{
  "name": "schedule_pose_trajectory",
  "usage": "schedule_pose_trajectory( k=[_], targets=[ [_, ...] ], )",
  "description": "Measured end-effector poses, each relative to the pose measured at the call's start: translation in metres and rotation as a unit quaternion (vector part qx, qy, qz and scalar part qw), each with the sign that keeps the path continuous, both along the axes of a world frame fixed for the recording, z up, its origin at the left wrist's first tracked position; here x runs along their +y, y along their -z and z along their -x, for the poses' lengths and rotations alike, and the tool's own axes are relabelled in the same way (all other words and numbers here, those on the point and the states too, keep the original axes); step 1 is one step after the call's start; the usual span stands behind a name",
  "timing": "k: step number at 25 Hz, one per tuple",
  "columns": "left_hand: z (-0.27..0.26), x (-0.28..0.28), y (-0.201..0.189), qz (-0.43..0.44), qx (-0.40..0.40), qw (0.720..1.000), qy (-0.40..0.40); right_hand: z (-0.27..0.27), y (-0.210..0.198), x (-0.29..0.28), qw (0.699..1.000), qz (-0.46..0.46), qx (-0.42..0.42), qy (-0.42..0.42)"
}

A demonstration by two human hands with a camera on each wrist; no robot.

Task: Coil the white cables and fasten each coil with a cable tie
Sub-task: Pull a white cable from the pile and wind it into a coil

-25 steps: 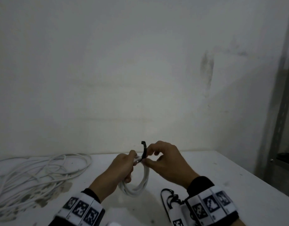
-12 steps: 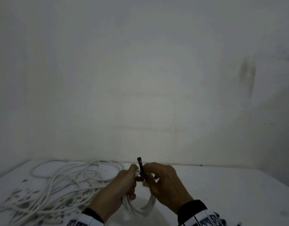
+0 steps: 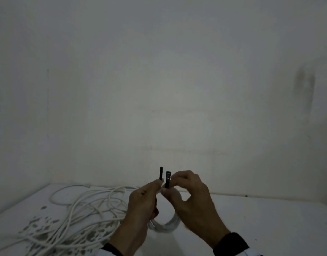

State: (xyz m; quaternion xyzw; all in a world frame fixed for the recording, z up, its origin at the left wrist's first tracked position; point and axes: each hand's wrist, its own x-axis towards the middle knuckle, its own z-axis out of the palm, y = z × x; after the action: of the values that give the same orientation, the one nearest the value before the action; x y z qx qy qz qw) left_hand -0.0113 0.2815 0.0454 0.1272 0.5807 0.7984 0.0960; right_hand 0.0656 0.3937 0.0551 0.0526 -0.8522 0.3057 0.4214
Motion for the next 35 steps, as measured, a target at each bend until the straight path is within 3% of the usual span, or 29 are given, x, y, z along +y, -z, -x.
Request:
schedule_pose_trajectory(
  k=[5, 10, 16, 24, 35],
  targets=[
    [-0.008, 0.003, -0.004, 0.025, 0.076, 0.997, -0.010, -0.011, -0.019, -0.001, 0.997, -0.015, -0.072, -0.020],
    [-0.022, 0.010, -0.011, 0.009, 0.105, 0.994, 0.004, -0.020, -0.033, 0.007, 0.993, 0.110, -0.036, -0.013],
    [-0.030, 0.007, -0.021, 0.056, 0.209, 0.976, 0.003, -0.023, -0.039, 0.008, 0.991, 0.118, -0.060, -0.008],
    [-0.030, 0.007, -0.020, 0.067, 0.212, 0.974, -0.042, -0.024, -0.042, 0.006, 0.993, 0.099, -0.050, 0.036],
    [-0.022, 0.006, -0.018, 0.081, 0.237, 0.967, -0.040, -0.023, -0.038, 0.002, 0.993, 0.069, -0.066, 0.062]
  ],
)
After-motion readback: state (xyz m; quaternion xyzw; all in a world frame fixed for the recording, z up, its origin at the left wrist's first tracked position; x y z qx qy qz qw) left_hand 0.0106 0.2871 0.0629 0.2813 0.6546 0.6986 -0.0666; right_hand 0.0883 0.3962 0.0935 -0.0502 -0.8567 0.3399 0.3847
